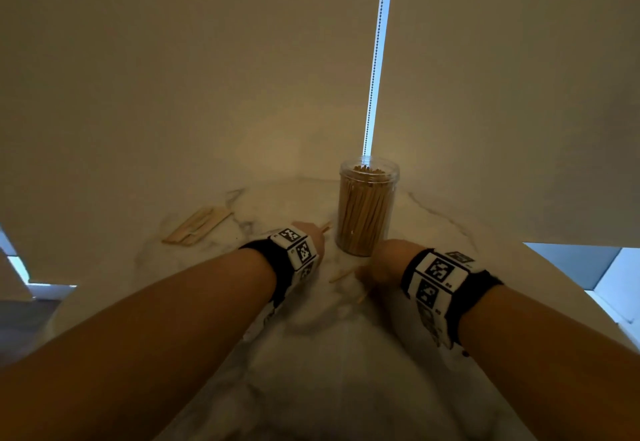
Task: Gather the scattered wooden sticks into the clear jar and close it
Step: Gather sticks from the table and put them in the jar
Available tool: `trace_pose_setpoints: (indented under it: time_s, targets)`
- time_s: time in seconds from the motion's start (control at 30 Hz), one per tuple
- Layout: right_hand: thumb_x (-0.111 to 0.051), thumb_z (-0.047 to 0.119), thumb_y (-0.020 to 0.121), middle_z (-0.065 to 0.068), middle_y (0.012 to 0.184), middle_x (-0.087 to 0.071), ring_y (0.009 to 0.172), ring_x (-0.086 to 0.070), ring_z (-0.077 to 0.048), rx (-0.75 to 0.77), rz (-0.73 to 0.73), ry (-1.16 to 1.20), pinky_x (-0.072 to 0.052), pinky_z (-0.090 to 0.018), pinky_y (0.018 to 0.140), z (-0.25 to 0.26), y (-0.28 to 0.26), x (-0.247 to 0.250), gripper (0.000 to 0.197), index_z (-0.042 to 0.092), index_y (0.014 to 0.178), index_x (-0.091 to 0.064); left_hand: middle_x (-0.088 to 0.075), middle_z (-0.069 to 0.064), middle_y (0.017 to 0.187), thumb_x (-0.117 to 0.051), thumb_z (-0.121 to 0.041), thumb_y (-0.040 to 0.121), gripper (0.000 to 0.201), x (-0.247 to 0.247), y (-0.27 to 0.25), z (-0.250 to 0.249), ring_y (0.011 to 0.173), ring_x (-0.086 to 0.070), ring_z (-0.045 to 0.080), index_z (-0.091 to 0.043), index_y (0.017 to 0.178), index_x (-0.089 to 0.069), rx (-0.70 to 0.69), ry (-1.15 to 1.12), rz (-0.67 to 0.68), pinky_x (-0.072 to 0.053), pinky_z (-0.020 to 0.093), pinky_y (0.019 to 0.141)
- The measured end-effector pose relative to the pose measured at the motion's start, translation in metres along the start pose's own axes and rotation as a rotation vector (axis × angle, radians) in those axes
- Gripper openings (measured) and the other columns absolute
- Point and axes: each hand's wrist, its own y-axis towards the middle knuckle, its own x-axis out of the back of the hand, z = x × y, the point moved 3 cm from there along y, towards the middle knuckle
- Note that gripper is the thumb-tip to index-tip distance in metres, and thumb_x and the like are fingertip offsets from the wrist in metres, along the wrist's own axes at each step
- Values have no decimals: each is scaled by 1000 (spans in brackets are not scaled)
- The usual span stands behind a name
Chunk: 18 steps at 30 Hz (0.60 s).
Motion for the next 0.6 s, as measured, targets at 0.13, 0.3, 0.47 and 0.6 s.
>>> trace_pose_setpoints:
  time_s: [0.13, 0.3, 0.47, 0.6]
  targets:
    - [-48, 29, 100, -11, 135, -59, 123, -56, -28, 48, -33, -43, -45, -33, 101, 0, -12, 2, 41, 7, 132, -59, -63, 11, 130, -58, -21, 99, 32, -4, -20, 3, 119, -60, 26, -5, 126, -64, -62, -34, -1, -47, 30, 91]
    - [-50, 23, 101, -16, 121, -61, 92, -61, -21, 31, 12, -151, -45, -29, 84, 7, -41, 4, 26, 9, 118, -64, -66, 11, 122, -56, -20, 99, 27, -19, -47, 11, 111, -64, 25, -6, 120, -66, -68, -56, -12, -42, 24, 75]
    - [-47, 27, 102, -6, 95, -54, 92, -50, -20, 10, 88, -191, -42, -29, 83, 0, -50, -13, 25, 11, 96, -65, -56, 8, 87, -54, -29, 100, 26, -5, -62, 22, 77, -53, 23, -6, 97, -66, -35, -147, 57, -42, 26, 61]
    - [-38, 23, 105, -9, 103, -57, 74, -52, -14, 47, 16, -107, -40, -27, 78, 3, -51, -4, 31, 7, 108, -64, -51, 5, 74, -47, -27, 104, 31, 27, -63, 54, 59, -44, 17, -3, 87, -59, 6, -433, 10, -36, 24, 49]
